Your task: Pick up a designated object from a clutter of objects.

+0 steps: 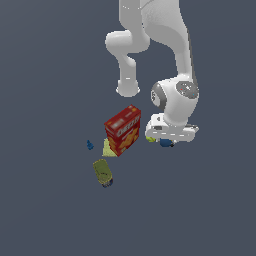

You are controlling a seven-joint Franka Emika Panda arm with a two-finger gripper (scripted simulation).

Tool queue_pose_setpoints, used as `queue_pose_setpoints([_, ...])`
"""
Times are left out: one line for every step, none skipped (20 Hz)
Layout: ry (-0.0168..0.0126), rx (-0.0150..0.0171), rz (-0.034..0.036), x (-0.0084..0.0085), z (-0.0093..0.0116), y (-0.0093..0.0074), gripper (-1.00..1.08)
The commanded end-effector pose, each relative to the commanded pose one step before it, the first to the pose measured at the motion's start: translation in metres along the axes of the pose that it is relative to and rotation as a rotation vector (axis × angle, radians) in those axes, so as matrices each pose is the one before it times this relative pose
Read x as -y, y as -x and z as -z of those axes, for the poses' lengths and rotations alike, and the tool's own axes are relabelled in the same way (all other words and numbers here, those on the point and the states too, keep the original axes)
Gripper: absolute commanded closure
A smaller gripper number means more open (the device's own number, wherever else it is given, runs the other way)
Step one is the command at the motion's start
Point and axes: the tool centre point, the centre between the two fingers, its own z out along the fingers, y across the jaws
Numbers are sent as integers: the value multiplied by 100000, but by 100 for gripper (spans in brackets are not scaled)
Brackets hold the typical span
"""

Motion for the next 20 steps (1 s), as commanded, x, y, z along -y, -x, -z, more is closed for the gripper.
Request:
queue_pose_setpoints([-47,-70,38,-184,2122,-77,108])
queue_pose_setpoints([0,0,0,-94,946,-21,108])
queue_pose_setpoints([1,64,25,-84,961,-24,108])
queue_pose_setpoints([-5,65,24,-88,1008,-26,108])
queue_pose_setpoints([0,0,0,-102,1083,-25,108])
queue_pose_setpoints([-13,64,22,-96,1097,-31,108])
queue_pose_setpoints([0,0,0,-104,1131,-27,108])
queue_pose_setpoints([-14,64,21,-94,1090,-34,108])
queue_pose_setpoints([-14,65,20,-92,1078,-35,108])
queue_pose_setpoints([0,0,0,-98,1096,-29,108])
queue_pose_setpoints([-10,66,17,-90,1057,-40,108])
queue_pose_setpoints([0,0,0,-96,1079,-32,108])
queue_pose_setpoints([-4,68,14,-89,1040,-45,108])
queue_pose_setpoints([0,0,0,-94,1066,-35,108])
queue_pose_setpoints([7,68,8,-88,1026,-52,108])
queue_pose_setpoints([0,0,0,-94,1056,-39,108])
queue_pose_setpoints([22,65,0,-87,1015,-59,108])
queue_pose_setpoints([0,0,0,-93,1049,-44,108])
queue_pose_setpoints([0,0,0,-92,1046,-47,108])
queue_pose_setpoints([39,56,-12,-85,997,-70,108])
